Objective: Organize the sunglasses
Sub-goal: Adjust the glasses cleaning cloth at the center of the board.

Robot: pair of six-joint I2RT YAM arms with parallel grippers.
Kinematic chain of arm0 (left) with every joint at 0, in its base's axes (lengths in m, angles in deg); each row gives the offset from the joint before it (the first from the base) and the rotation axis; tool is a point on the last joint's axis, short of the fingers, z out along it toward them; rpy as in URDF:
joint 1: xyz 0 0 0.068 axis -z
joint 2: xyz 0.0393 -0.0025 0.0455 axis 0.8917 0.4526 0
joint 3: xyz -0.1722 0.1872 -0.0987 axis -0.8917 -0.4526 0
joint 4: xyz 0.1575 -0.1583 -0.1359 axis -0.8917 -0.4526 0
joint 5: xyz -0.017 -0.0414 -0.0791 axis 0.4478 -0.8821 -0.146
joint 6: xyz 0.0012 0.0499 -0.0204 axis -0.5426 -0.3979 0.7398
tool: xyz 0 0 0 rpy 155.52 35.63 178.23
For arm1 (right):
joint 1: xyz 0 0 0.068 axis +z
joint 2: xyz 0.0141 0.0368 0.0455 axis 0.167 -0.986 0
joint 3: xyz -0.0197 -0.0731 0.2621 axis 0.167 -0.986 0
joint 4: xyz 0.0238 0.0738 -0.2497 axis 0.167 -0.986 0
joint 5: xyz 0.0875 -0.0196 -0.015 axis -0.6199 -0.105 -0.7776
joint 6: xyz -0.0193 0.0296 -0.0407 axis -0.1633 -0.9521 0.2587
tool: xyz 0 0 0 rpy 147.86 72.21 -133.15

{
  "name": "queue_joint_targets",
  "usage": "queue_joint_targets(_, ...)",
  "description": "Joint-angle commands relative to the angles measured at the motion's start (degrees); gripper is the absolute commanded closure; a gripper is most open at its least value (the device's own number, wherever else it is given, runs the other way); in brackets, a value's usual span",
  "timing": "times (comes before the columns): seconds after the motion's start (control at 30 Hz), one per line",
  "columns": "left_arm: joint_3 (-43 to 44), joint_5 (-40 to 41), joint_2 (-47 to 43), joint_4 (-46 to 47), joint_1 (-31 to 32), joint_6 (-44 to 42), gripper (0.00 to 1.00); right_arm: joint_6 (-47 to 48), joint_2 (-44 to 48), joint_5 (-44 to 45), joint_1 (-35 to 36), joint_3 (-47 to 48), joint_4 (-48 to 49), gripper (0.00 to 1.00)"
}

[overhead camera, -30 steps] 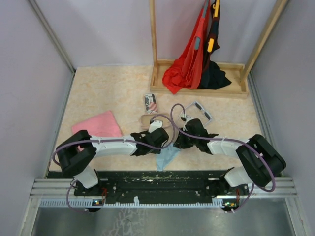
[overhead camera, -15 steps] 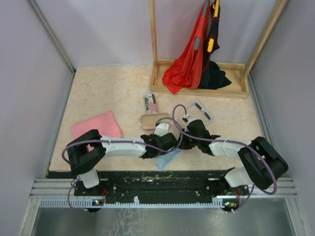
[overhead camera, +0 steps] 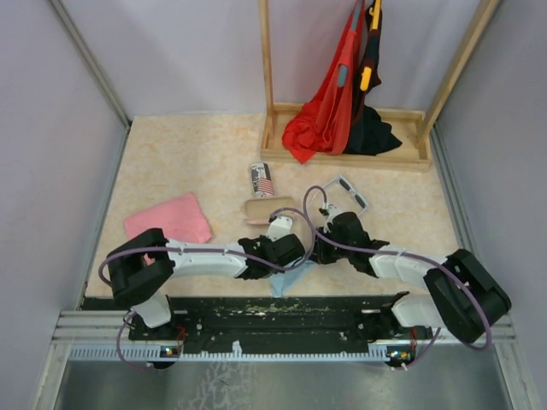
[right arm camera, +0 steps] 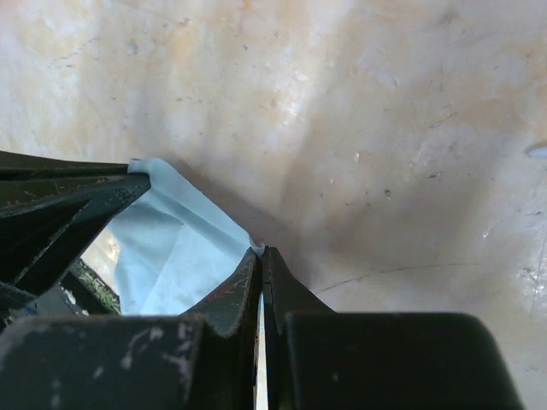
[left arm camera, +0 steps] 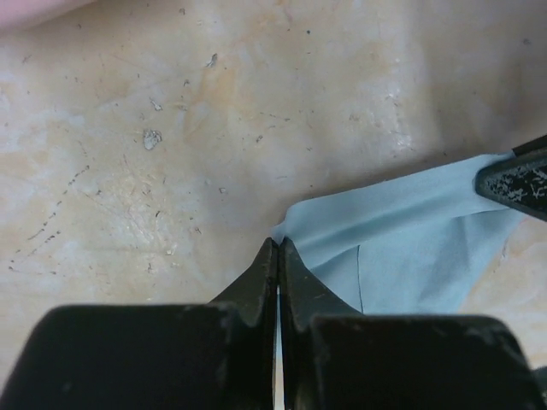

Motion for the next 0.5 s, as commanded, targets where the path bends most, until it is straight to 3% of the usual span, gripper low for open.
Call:
queue_joint_targets(0.0,-1.0,-0.1,-5.5,2.2,0.0,-6.4,0.99,3.1,7.9,0.0,-0.4,-0.7,2.3,1.0)
queue_joint_targets(0.3,-5.8,-5.1,-20.9,11.0,1.6,-15.4,0.99,4.5,22.6,-3.0,-0.2,-2.2,0.2,1.0)
queue_joint_targets(0.47,-6.4,-2.8,-26.0,9.9,6.1,-18.0,0.99,6.9,27.6,-6.7,0.4,-1.9,-2.1,1.0)
